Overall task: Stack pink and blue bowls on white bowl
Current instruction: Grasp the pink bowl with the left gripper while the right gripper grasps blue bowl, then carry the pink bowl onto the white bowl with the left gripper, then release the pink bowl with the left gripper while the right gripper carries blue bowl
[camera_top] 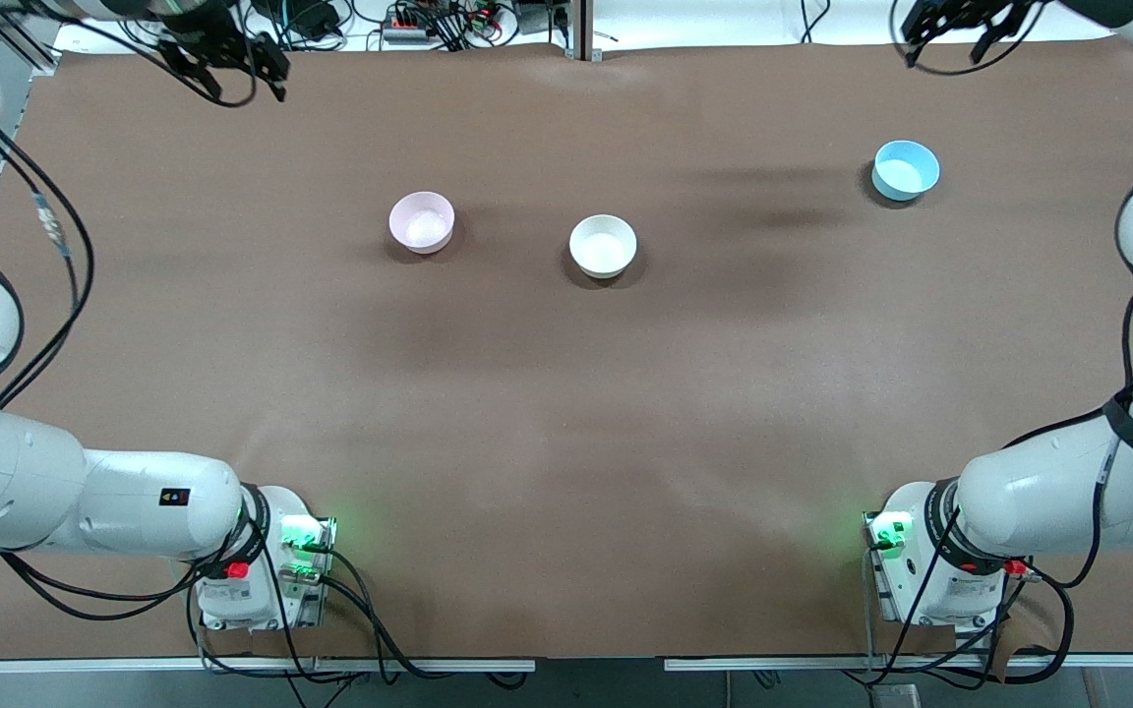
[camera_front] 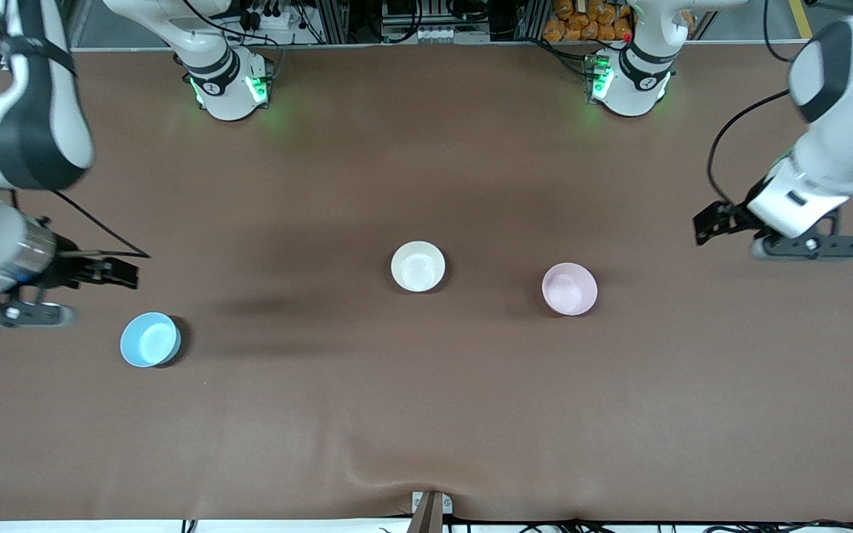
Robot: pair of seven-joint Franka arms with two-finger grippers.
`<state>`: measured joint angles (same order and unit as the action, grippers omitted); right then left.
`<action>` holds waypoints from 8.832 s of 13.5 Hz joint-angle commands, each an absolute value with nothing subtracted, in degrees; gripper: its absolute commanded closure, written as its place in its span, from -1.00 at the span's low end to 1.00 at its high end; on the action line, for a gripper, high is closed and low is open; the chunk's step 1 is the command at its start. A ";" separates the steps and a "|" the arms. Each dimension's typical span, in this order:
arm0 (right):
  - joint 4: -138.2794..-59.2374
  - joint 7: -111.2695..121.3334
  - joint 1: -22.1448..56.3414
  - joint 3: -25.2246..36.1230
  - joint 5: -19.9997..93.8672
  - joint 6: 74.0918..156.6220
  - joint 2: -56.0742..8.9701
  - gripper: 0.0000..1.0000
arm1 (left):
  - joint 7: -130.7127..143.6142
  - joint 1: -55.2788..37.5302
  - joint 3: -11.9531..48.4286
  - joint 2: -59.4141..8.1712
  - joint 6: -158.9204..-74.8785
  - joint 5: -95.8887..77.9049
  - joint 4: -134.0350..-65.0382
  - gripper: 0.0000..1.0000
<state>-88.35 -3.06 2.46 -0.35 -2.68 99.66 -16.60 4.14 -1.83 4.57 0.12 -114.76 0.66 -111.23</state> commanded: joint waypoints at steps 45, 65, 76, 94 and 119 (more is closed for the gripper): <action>-91.32 12.30 -11.16 -6.41 3.25 125.07 -30.59 1.00 | 18.72 -4.48 11.42 -15.65 -143.88 5.98 -120.06 1.00; -81.39 7.50 -12.31 -7.29 8.17 101.51 -26.02 1.00 | 20.57 -4.75 16.96 -15.12 -123.13 -1.84 -103.18 1.00; -79.19 -10.09 -10.99 -11.87 12.81 96.25 -25.84 1.00 | 25.64 -12.90 18.72 -22.05 -130.23 -7.56 -103.36 1.00; -81.38 -43.41 4.73 -13.97 13.98 95.71 -22.06 1.00 | 31.82 -26.98 17.93 -35.42 -146.60 -6.94 -102.92 1.00; -106.78 -68.12 29.53 -13.71 0.72 134.99 -21.80 1.00 | 18.56 2.63 13.01 -6.07 -94.15 0.17 -82.79 -1.00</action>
